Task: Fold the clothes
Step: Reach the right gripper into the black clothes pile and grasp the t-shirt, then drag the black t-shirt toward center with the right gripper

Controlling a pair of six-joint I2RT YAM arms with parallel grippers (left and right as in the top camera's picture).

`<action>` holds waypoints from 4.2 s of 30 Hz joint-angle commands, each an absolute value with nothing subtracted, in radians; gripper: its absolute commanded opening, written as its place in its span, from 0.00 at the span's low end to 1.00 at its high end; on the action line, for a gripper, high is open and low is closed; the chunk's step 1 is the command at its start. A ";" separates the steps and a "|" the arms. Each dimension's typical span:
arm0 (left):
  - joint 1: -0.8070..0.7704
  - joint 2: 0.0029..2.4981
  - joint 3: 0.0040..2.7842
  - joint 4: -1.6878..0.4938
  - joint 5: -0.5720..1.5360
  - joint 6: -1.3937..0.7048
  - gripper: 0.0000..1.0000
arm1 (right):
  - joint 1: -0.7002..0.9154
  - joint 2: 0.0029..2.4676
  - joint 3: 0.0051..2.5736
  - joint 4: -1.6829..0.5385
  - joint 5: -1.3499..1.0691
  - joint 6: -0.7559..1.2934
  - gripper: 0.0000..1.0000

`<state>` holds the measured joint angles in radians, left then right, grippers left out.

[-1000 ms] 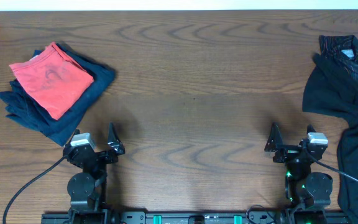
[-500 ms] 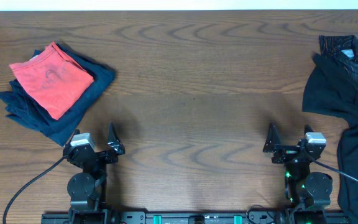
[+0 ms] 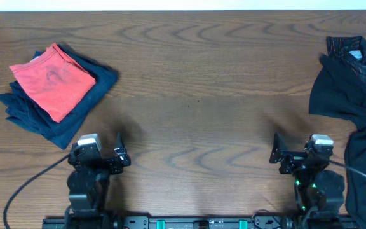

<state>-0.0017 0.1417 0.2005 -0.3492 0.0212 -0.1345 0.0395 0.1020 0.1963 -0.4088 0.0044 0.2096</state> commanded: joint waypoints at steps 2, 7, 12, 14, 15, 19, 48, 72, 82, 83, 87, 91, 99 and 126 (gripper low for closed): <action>-0.001 0.282 0.388 -0.421 0.105 -0.144 0.98 | 0.033 0.231 0.353 -0.487 0.022 0.243 0.99; -0.001 0.491 0.564 -0.543 0.161 -0.143 0.98 | 0.033 0.503 0.529 -0.668 0.022 0.243 0.99; -0.001 0.660 0.689 -0.679 0.203 -0.144 0.98 | 0.033 0.801 0.702 -0.842 0.026 0.242 0.99; -0.001 0.715 0.717 -0.718 0.203 -0.144 0.98 | 0.033 0.897 0.737 -0.842 0.024 0.242 0.99; -0.001 0.730 0.720 -0.723 0.204 -0.144 0.98 | 0.033 0.924 0.742 -0.842 0.023 0.242 0.99; -0.001 0.773 0.721 -0.725 0.252 -0.144 0.98 | 0.011 1.056 0.733 -0.875 0.239 0.395 0.99; -0.001 0.783 0.721 -0.721 0.262 -0.144 0.98 | -0.611 1.493 0.625 -0.635 0.448 0.590 0.92; -0.001 0.783 0.721 -0.720 0.262 -0.143 0.98 | -0.675 1.493 0.625 -0.604 0.426 0.587 0.01; -0.001 0.783 0.721 -0.713 0.262 -0.143 0.98 | -0.582 1.415 0.628 -0.556 0.177 0.347 0.01; -0.001 0.783 0.721 -0.712 0.262 -0.143 0.98 | -0.567 1.397 0.628 -0.553 0.167 0.334 0.00; -0.001 0.783 0.721 -0.712 0.262 -0.143 0.98 | -0.490 1.312 0.628 -0.511 -0.101 0.178 0.01; -0.001 0.783 0.721 -0.709 0.262 -0.143 0.98 | -0.386 1.254 0.628 -0.481 -0.426 0.021 0.01; -0.001 0.783 0.721 -0.709 0.262 -0.143 0.98 | -0.117 1.214 0.628 -0.458 -0.813 -0.222 0.01; -0.059 0.917 0.721 -0.612 0.513 -0.216 0.98 | -0.160 1.051 0.628 -0.484 0.161 0.303 0.63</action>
